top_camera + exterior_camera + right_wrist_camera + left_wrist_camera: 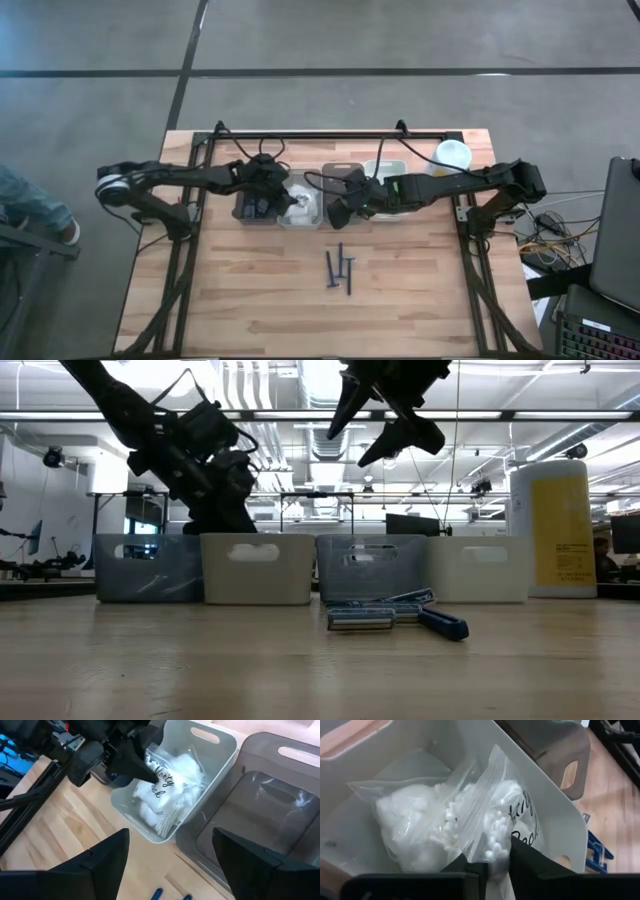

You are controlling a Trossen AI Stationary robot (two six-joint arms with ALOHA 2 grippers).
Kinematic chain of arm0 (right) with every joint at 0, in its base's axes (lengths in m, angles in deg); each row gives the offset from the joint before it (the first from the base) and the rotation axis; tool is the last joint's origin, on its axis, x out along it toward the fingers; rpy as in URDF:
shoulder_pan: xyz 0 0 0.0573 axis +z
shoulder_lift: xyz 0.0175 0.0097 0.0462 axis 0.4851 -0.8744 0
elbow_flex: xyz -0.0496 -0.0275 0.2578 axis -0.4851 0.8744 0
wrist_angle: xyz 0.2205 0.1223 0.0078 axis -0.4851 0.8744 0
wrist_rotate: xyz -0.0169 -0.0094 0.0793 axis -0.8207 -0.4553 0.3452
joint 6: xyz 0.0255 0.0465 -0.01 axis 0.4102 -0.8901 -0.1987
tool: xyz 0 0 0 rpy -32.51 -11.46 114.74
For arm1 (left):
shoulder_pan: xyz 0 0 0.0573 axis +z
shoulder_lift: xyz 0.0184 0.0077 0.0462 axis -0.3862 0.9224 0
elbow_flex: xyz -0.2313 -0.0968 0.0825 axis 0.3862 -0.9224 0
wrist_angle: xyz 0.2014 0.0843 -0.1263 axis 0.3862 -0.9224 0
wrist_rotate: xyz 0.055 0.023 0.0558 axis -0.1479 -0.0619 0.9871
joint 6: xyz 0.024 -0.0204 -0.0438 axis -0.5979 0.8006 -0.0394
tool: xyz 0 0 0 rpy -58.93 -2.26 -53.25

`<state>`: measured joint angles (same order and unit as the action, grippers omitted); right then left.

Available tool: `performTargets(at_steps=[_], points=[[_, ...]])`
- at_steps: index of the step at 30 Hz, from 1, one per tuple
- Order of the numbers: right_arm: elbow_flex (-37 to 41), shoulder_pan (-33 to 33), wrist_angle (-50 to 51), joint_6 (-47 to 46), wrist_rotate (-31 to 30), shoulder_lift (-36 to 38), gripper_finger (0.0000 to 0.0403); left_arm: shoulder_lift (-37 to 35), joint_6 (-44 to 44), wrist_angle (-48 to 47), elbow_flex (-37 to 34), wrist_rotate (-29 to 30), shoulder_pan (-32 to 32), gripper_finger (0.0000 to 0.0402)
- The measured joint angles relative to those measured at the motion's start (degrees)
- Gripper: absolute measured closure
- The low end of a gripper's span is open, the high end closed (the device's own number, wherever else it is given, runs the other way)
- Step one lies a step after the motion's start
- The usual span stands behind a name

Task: Pick & Place Travel size toiletries
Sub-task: Put the white cotton pack into the gray bin

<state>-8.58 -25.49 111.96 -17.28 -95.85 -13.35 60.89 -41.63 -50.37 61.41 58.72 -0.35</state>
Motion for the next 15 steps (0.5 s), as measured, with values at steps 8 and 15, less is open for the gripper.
performTargets(at_steps=[8,15], points=[[0.50,0.02,3.00,-2.90,0.16,0.00,0.0112,-5.54,0.80,-5.64,1.98,5.65,-0.03,0.0263],[1.03,0.07,3.82,-3.31,0.16,0.00,0.0082,-10.71,0.19,-8.46,2.40,5.63,-0.02,0.0195]])
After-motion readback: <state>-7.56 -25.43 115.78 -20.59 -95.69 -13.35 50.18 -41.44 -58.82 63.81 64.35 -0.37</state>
